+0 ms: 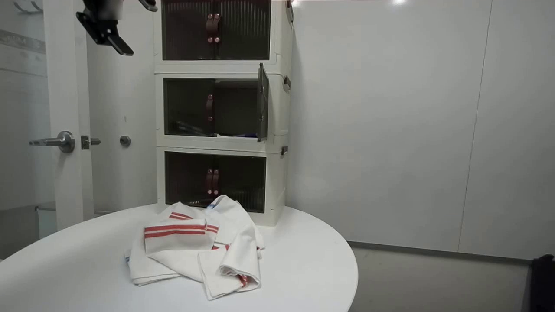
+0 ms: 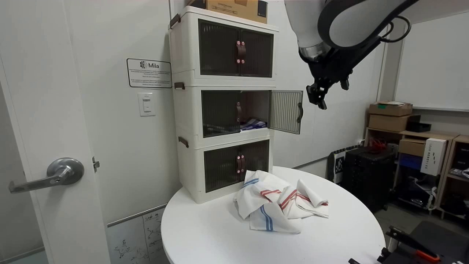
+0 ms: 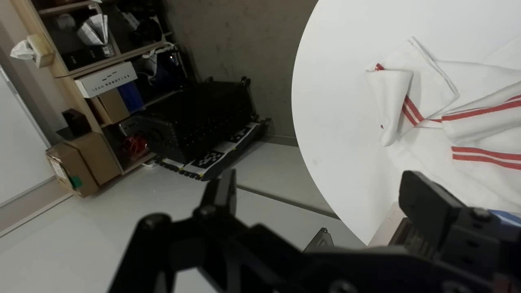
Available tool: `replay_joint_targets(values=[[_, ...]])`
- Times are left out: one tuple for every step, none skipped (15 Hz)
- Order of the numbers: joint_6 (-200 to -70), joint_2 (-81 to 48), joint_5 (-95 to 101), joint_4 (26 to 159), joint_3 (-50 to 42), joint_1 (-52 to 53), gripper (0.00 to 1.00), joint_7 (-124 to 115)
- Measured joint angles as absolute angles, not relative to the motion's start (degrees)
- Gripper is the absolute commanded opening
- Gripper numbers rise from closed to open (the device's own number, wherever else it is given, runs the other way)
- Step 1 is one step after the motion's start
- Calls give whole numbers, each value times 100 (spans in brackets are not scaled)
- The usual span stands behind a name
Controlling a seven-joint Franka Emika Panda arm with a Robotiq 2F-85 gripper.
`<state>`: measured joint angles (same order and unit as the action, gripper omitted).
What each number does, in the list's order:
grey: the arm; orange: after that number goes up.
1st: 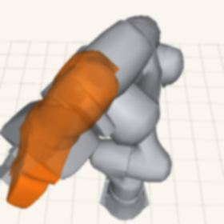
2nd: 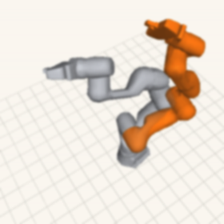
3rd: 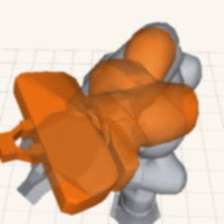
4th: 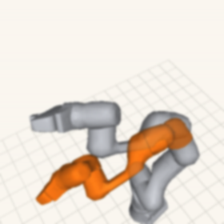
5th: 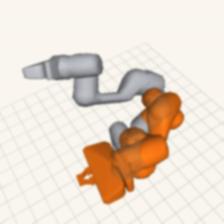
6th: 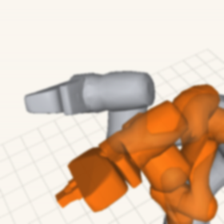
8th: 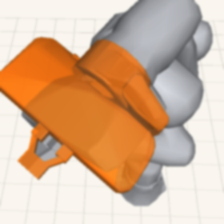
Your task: Open the left door of the middle shelf
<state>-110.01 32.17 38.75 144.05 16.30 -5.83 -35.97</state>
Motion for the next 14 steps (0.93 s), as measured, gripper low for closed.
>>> replay_joint_targets(values=[[-11011, 3153, 3969, 14404, 1636, -550, 100, -3733], [-11014, 3088, 4060, 14401, 1642, -510, 100, -3868], [-11015, 3025, 4138, 14395, 1645, -464, 100, -3999], [-11015, 2960, 4215, 14387, 1645, -408, 100, -4133], [-11015, 2900, 4275, 14378, 1645, -352, 100, -4258], [-11015, 2843, 4313, 14369, 1645, -293, 100, -4377], [-11016, 2791, 4321, 14358, 1645, -237, 100, -4470], [-11016, 2747, 4321, 14343, 1645, -180, 100, -4553], [-11015, 2716, 4321, 14327, 1644, -135, 100, -4619], [-11015, 2699, 4321, 14319, 1643, -110, 100, -4637], [-11015, 2695, 4321, 14317, 1641, -102, 100, -4639], [-11015, 2696, 4321, 14315, 1638, -102, 100, -4639], [-11015, 2695, 4321, 14314, 1634, -102, 100, -4639], [-11015, 2696, 4321, 14313, 1632, -102, 100, -4639]])
